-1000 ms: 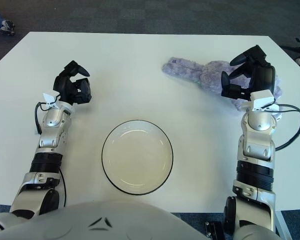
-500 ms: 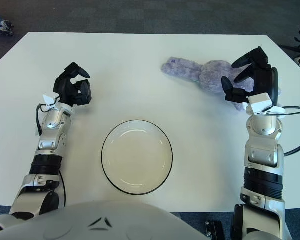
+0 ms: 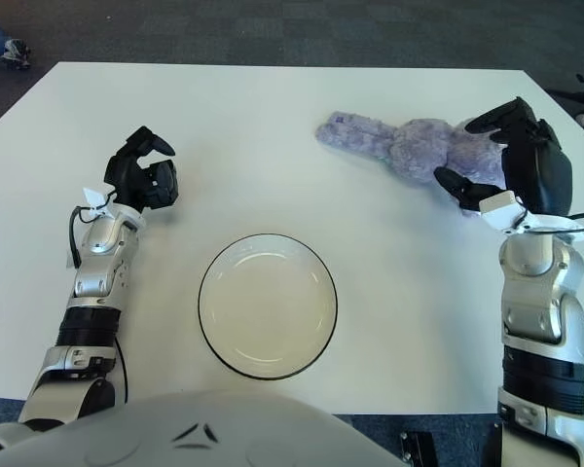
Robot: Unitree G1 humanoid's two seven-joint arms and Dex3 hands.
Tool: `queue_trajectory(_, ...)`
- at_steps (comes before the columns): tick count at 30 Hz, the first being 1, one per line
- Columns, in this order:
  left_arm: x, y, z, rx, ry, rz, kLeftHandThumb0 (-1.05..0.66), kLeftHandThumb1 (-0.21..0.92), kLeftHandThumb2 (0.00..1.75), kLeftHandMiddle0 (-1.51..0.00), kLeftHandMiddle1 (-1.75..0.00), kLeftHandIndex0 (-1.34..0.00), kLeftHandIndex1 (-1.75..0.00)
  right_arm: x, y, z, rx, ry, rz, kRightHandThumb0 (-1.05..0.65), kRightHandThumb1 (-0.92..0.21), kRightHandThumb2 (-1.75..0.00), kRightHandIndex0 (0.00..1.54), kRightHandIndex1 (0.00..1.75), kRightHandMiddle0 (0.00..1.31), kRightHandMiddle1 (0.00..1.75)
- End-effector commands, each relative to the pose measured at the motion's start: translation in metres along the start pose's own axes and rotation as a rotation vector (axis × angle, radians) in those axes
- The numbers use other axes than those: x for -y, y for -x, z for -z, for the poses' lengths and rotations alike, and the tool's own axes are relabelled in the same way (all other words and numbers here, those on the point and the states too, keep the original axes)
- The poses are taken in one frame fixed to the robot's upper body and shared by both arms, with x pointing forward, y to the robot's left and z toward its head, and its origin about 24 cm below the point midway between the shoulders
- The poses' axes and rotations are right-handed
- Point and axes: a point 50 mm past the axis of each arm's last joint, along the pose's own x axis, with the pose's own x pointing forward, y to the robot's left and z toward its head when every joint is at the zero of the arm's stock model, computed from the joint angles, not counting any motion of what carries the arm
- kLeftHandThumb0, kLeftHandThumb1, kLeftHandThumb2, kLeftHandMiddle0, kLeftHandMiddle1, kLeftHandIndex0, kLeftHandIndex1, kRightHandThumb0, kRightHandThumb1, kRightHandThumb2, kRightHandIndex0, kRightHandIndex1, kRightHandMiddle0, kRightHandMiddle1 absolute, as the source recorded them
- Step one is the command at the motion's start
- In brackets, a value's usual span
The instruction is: Put the doll into the plate.
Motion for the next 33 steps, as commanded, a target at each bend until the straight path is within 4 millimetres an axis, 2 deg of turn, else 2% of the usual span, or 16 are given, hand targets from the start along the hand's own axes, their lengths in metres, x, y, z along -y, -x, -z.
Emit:
queue_trajectory(1,-0.001,0.003,0.002,-0.012,-0.003,-0.013,-0.46,0.39,1.23,-1.21,-1.75,-0.55,-1.75,0.005,0.002,-0.004,0.005,0.086,-0.031,-0.76,-0.42,-0.86,0.0,0.57,0.0,1.09)
queue_trajectory(12,0.001,0.005,0.004,-0.018,-0.001,-0.036,-0.47,0.34,1.29,-1.2,-1.75,-0.6,-1.75,0.018,0.003,-0.008,-0.013,0.285,-0.068,-0.79,-0.46,-0.79,0.0,0.26,0.0,0.76)
queue_trajectory(26,0.002,0.006,0.006,-0.025,0.007,-0.04,-0.48,0.31,1.33,-1.21,-1.75,-0.62,-1.75,0.019,0.0,0.0,-0.1,0.418,-0.1,-0.65,-0.33,-0.9,0.0,0.07,0.0,0.57)
queue_trajectory(33,0.003,0.007,0.007,-0.023,0.017,-0.036,-0.48,0.33,1.3,-1.22,-1.75,-0.6,-1.75,0.017,-0.004,0.004,-0.127,0.467,-0.146,-0.72,-0.39,-0.88,0.0,0.01,0.0,0.34)
